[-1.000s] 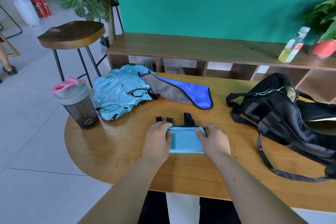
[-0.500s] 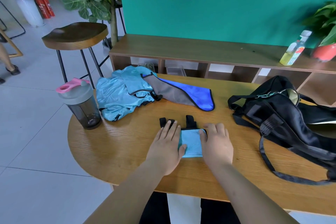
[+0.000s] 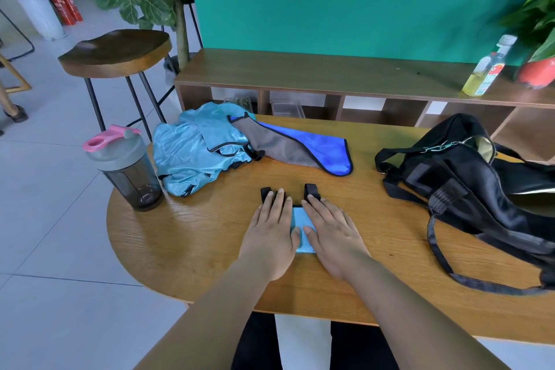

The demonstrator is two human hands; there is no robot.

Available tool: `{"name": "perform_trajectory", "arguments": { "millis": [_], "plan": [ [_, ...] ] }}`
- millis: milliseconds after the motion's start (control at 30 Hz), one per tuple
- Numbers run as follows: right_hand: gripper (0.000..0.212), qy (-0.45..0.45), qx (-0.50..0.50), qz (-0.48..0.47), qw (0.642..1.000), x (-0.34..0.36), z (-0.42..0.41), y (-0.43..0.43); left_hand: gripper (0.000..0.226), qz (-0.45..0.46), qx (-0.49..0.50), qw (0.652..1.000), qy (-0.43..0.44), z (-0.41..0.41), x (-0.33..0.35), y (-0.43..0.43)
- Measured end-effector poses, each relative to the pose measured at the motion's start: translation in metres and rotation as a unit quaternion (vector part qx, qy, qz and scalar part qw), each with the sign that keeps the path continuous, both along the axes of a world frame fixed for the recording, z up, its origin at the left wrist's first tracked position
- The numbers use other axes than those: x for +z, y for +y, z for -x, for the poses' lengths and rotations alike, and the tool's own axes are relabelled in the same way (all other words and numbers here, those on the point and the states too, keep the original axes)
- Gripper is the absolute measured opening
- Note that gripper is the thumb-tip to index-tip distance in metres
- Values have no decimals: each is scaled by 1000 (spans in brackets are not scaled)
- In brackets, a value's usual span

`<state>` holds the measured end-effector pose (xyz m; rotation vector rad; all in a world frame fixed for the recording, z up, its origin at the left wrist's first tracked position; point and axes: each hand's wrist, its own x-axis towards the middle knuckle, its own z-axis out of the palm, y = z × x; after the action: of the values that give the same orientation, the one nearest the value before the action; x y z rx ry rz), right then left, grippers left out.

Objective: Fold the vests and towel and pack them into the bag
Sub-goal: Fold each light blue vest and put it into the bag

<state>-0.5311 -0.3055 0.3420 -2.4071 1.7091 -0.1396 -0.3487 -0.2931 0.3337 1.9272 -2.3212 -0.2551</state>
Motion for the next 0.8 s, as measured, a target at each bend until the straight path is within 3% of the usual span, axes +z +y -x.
{"name": "perform_trajectory", "arguments": {
  "millis": [333,500,633,700,800],
  "plan": [
    [66,29,-69,0,997,8,12,38,73,9,-28,1000,-1,-13,-2,12],
    [62,67,-105,94,988,12,23,58,78,34,-7,999,23,-13,2,30],
    [37,23,-58,196,979,18,31,44,52,154,69,978,126,-6,18,49],
    [40,12,-37,182,982,29,29,34,34,211,80,962,153,-2,26,60],
    [44,13,-17,107,994,43,26,18,18,171,94,967,163,3,39,70]
  ]
}}
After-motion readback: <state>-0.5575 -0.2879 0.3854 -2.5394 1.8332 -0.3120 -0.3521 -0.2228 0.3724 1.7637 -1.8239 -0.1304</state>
